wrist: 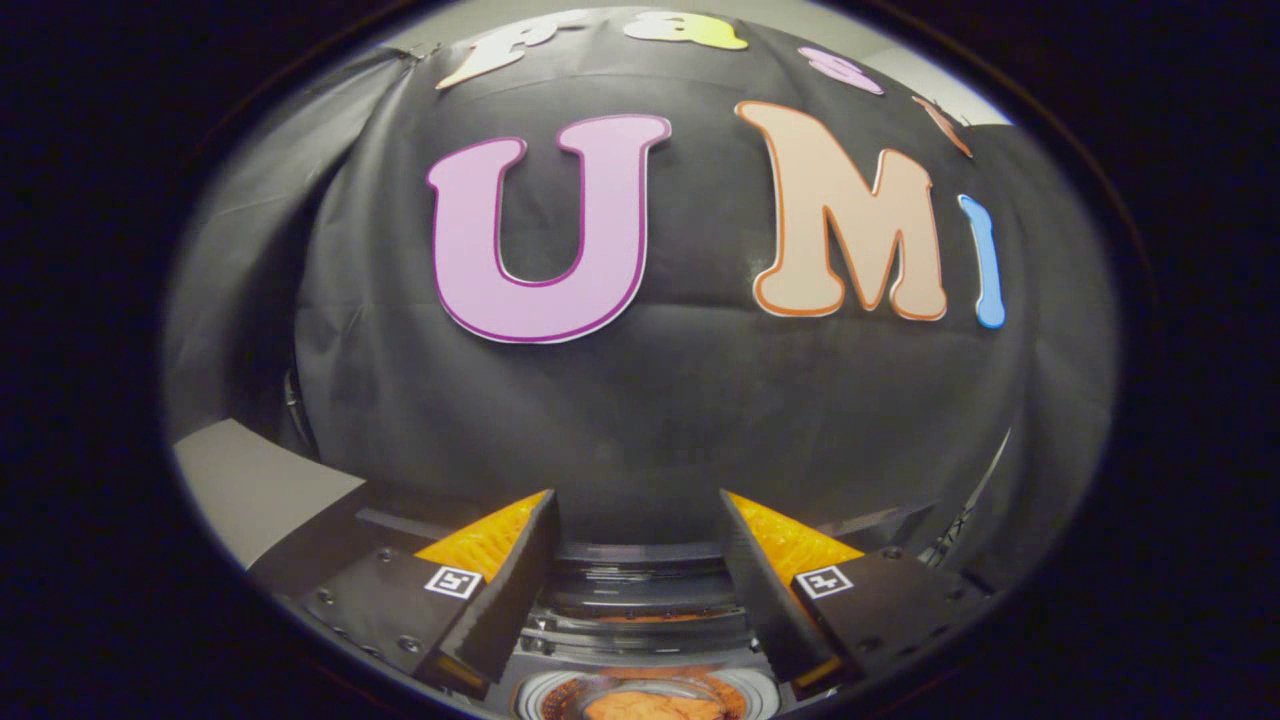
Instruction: Put the clothes into the washing machine and then close the washing machine lid.
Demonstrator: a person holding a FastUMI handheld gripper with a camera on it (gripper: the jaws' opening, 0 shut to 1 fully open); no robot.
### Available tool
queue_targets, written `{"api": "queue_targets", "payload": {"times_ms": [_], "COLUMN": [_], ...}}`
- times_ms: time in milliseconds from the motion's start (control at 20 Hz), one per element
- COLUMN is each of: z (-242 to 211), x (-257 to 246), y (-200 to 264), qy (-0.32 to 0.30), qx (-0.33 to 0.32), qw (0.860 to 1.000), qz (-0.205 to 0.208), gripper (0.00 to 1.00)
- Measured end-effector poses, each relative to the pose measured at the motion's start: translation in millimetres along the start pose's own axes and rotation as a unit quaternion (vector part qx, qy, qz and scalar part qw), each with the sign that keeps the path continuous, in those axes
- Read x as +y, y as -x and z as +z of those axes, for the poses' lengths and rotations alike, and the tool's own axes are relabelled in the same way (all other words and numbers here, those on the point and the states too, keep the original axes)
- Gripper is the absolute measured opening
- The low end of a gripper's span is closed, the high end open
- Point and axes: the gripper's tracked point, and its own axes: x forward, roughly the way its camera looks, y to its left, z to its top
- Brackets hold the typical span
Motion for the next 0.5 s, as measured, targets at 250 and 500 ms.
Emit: {"api": "queue_targets", "payload": {"times_ms": [250, 500], "z": [-19, -52], "x": [0, 2], "y": [51, 98], "qy": [-0.001, -0.018], "qx": [0.009, 0.04], "qw": [1.0, 0.999], "qz": [0.007, 0.023], "gripper": [0.98, 0.97]}}
